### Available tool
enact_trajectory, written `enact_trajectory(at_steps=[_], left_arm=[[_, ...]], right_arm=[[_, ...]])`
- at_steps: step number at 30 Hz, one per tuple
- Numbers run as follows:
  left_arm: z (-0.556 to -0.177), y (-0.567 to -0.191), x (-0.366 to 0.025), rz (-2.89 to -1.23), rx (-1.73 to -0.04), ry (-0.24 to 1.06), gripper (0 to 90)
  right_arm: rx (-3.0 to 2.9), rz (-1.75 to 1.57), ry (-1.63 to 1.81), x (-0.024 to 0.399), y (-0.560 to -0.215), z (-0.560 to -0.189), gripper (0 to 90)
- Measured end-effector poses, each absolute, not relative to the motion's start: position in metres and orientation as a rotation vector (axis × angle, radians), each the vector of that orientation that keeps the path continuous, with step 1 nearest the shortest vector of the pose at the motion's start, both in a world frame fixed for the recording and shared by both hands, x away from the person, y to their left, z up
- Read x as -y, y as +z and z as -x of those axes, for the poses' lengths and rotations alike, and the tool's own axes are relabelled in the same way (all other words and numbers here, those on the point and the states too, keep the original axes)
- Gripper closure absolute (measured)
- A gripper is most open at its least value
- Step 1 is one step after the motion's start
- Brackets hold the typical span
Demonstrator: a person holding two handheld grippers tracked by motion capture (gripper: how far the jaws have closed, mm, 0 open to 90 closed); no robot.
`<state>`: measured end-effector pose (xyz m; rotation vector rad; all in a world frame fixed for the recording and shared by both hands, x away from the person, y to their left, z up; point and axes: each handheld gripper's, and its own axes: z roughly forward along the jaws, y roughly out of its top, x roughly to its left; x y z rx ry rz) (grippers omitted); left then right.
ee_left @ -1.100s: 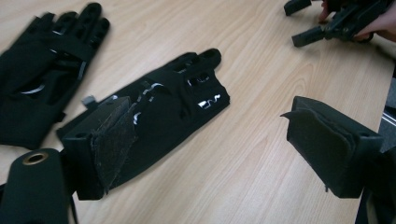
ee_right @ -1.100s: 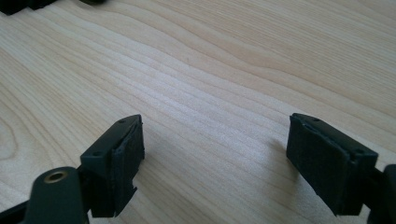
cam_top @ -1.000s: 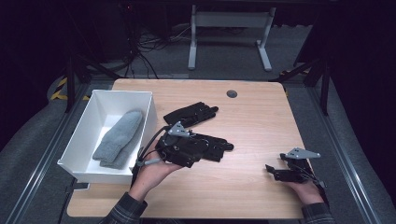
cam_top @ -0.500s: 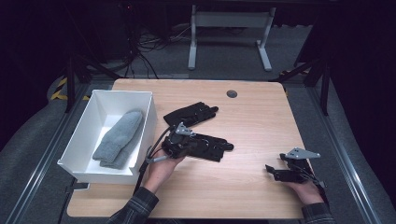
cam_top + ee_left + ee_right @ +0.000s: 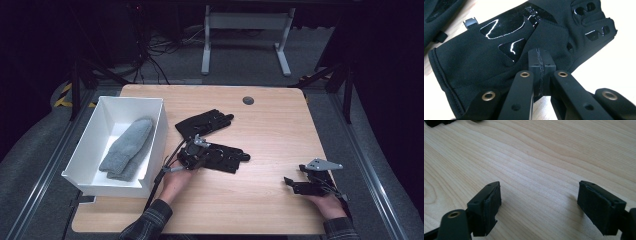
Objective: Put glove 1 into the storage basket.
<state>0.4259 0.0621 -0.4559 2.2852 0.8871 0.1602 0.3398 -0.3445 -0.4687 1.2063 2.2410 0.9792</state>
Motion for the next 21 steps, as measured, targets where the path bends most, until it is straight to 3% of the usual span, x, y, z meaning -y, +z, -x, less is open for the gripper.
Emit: enact_trajectory(at_steps=[11,21], left_arm=[[-0.412,-0.455,-0.036,-2.295,-0.795,0.019,89.8],[-0.393,-0.452,-0.003,-2.324,-0.674,-0.027,89.8]], right_arm=[[-2.243,-1.206,0.983,0.344,-0.469,-0.340,19.3],[-2.243,-1.205,0.983,0.344,-0.469,-0.340,19.3]])
